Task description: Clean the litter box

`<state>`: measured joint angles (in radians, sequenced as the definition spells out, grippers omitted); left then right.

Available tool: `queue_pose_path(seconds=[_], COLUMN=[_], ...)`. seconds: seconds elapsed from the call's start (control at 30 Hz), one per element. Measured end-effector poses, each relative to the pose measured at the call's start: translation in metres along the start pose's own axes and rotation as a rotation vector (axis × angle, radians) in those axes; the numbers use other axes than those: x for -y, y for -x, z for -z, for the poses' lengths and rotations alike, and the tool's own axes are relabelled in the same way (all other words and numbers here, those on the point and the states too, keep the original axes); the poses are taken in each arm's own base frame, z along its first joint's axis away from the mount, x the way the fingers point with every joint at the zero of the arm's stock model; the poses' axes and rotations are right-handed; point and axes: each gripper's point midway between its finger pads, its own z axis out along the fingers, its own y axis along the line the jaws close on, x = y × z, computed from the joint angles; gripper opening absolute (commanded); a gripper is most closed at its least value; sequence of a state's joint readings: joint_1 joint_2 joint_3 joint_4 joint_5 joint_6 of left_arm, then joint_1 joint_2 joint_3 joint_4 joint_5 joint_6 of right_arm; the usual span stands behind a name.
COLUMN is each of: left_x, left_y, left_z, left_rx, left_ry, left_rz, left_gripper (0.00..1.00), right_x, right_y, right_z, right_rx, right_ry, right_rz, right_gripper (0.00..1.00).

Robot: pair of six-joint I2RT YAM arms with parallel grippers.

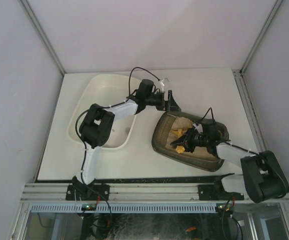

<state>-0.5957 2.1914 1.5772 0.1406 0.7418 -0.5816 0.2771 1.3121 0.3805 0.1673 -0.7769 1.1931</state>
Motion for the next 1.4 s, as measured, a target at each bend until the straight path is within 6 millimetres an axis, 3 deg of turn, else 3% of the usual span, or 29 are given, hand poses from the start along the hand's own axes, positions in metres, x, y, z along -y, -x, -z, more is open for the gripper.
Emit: queue_pose_path(seconds=[0.33,0.6,1.03,1.23,1.4], left_x=[0.000,0.000,0.000,-0.001,-0.001], left_y=[-0.001,-0.001,-0.001,-0.002,-0.003], left_z=[0.002,0.002,0.002,0.002,0.004], left_rx=[0.001,0.001,0.001,-0.004,-0.009], left_ry=[-0.002,-0.002,-0.002,0.000,0.001], left_rz=[-0.001,0.001,0.001,-0.016,-0.033], left_gripper=[1.00,1.00,1.00,1.00,1.00], right_x=[0.020,0.020,-0.003,-0.002,0.001], right_y=[-0.003,-0.012,-0.012,-0.006,-0.001], right_z=[0.035,0.042,0.012,-0.007,-0.011], right_rx=[0.050,0.022,-0.075,0.021,0.135], right_ry=[-0.081,-0.111,-0.176,-0.116,0.018], right_rz=[-0.026,-0.076,-0.171,-0.198,-0.229], right_gripper=[0.00,0.00,0.00,0.00,0.00])
